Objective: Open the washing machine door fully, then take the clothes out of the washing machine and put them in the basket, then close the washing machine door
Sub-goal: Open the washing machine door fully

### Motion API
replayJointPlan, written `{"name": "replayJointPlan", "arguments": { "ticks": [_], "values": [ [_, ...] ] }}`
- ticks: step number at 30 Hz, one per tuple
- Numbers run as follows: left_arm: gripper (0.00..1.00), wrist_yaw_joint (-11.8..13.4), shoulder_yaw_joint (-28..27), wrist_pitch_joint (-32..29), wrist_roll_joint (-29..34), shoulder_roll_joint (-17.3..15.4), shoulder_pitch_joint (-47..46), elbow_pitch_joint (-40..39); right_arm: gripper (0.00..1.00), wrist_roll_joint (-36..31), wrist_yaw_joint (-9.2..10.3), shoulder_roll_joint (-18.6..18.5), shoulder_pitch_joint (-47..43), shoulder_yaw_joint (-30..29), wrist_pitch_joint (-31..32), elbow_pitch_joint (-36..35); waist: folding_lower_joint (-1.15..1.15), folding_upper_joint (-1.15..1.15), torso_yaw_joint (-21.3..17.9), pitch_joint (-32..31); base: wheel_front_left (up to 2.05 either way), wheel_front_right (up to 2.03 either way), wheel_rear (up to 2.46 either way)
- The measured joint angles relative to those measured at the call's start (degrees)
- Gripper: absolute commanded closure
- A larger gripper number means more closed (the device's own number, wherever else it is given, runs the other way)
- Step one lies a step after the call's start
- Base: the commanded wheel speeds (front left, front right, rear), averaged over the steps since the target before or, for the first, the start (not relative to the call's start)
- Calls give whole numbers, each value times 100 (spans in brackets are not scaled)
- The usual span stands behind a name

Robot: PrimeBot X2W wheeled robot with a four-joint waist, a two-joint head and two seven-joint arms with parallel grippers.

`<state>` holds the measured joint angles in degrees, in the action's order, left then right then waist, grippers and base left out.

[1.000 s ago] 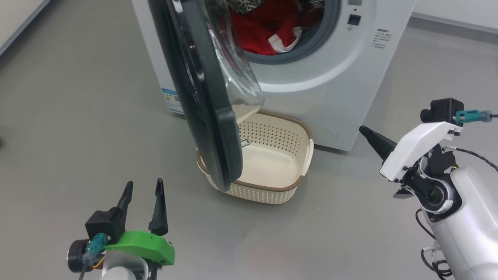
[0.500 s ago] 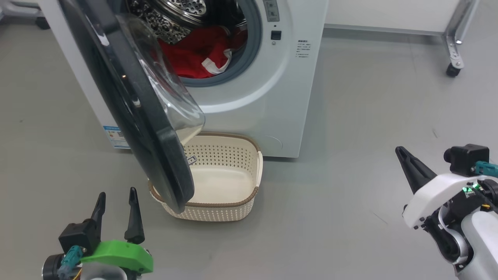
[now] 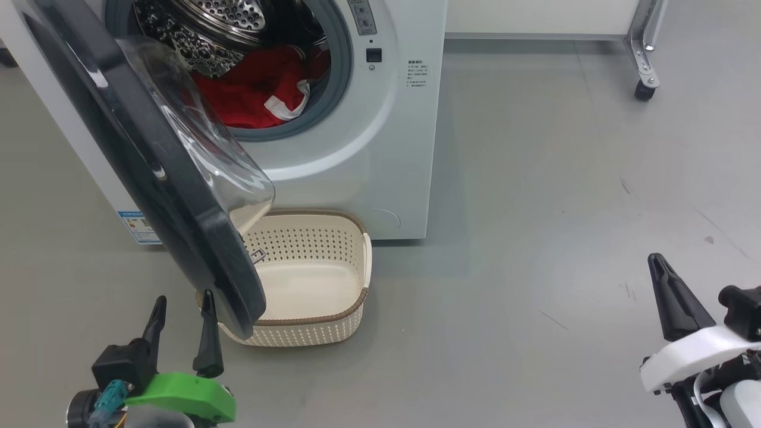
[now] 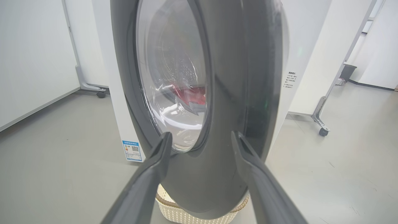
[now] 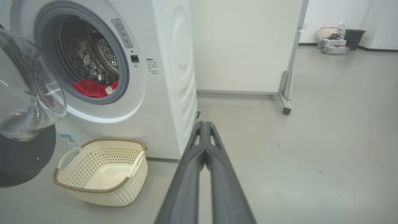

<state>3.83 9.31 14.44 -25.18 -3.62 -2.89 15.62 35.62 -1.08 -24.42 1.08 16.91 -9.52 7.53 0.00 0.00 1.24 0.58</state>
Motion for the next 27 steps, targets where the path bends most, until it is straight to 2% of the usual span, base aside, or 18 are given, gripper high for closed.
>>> {"name": "replayJointPlan", "arguments": {
  "ticks": [7,8,9,10,27],
  "values": [
    [0,-57,-80,0,9,29,140,33,100,-11,183,147,-287,-142,-391,0,0,0,-25,-14,0,0,0],
    [0,-60,-87,0,16,30,157,34,85,-21,218,158,-310,-167,-391,0,0,0,-27,-12,0,0,0],
    [0,-66,-93,0,32,32,170,33,31,-49,279,172,-337,-201,-393,-1,0,0,-30,-9,0,0,0],
    [0,-67,-98,0,56,34,177,35,1,-84,314,180,-367,-222,-400,-1,0,0,-32,-6,0,0,0],
    [0,-220,-152,0,182,78,177,52,0,-302,369,339,-573,-333,-444,-138,0,0,3,56,0,0,0]
  ]
}}
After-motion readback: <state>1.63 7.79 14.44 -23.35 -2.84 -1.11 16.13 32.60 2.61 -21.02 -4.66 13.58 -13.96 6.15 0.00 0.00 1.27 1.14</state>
